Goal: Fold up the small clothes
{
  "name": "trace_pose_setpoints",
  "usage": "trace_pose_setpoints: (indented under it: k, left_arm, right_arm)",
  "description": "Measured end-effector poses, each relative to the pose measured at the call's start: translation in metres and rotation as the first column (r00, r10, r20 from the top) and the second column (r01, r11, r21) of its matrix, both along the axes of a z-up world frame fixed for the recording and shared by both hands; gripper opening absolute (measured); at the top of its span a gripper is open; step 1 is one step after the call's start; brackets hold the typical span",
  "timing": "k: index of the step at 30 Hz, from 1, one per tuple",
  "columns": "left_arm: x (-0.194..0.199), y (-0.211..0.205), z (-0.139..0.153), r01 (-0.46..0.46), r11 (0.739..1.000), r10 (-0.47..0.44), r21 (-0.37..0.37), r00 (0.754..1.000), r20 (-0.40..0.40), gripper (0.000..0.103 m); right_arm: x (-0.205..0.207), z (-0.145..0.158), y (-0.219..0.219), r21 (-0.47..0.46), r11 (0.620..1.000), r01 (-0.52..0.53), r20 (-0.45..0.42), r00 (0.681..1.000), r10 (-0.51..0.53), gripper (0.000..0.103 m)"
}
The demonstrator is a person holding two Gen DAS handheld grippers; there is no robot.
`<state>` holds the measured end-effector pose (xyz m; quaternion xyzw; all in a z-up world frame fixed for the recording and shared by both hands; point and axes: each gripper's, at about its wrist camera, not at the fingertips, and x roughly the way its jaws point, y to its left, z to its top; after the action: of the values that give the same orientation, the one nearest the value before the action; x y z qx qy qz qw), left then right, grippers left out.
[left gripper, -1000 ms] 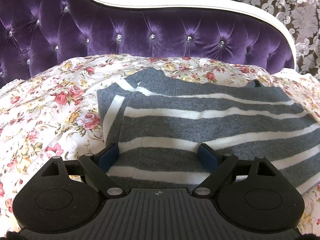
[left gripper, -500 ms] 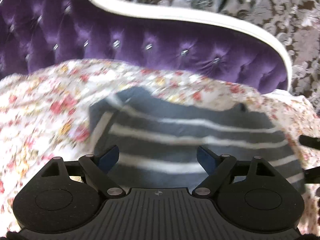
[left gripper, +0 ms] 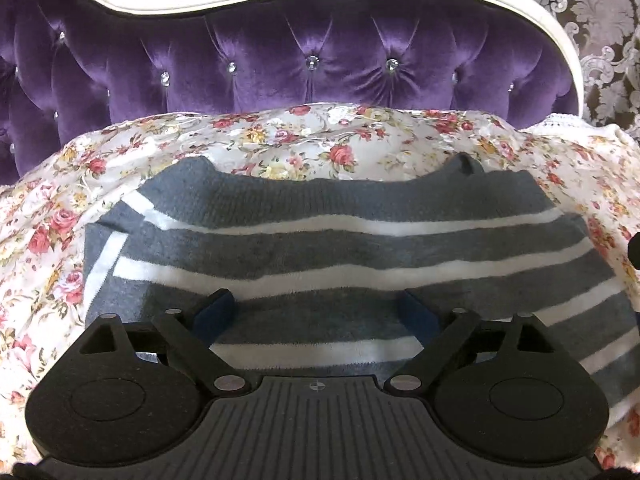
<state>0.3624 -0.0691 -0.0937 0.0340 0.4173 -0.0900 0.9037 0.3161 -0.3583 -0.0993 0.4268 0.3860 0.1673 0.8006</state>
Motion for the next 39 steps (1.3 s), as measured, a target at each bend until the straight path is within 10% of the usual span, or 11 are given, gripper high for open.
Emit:
trace_pose_setpoints:
  k: [7, 12, 21, 39]
  left_arm:
    - [-0.001, -0.003, -0.001, 0.009, 1.0, -0.009, 0.007, 1.0, 0.013, 0.093]
    - [-0.002, -0.002, 0.0, 0.008, 1.0, -0.008, -0.003, 1.0, 0.018, 0.093]
    - [-0.006, 0.018, 0.01, 0.015, 0.998, -0.013, -0.066, 0.999, 0.031, 0.084]
    - [-0.042, 0.185, 0.01, -0.281, 0.958, 0.284, -0.056, 0.956, 0.077, 0.084]
  right_arm:
    - [0.005, 0.0, 0.007, -0.01, 1.0, -0.014, 0.034, 0.999, 0.014, 0.101]
    - [0.008, -0.014, 0.004, -0.011, 1.0, 0.025, -0.027, 0.999, -0.025, 0.036]
    - [0.003, 0.007, 0.018, -0.143, 0.99, 0.006, 0.044, 0.999, 0.001, 0.033]
    - [-0.005, 0.042, 0.054, -0.373, 0.928, 0.007, 0.112, 0.993, 0.038, 0.033]
